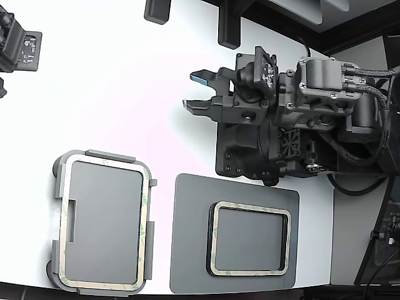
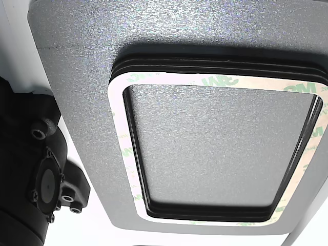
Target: Grab top frame and put it into gray box.
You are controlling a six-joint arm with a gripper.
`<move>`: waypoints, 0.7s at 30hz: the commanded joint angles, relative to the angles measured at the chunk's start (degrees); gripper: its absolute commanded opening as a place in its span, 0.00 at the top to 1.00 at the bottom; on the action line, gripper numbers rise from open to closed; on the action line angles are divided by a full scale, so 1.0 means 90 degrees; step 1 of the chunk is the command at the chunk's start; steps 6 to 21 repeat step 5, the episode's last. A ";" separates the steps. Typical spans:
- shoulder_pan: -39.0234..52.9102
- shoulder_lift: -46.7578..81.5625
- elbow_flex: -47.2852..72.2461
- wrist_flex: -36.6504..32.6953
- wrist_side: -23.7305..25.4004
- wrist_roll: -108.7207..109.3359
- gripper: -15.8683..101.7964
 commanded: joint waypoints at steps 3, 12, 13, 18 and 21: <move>-0.0088 0.0137 -0.0137 -0.0029 0.0020 0.0010 0.02; -0.0088 0.0137 -0.0137 -0.0029 0.0020 0.0010 0.02; -0.0088 0.0137 -0.0137 -0.0029 0.0020 0.0010 0.02; -0.0088 0.0137 -0.0137 -0.0029 0.0020 0.0010 0.02; -0.0088 0.0137 -0.0137 -0.0029 0.0020 0.0010 0.02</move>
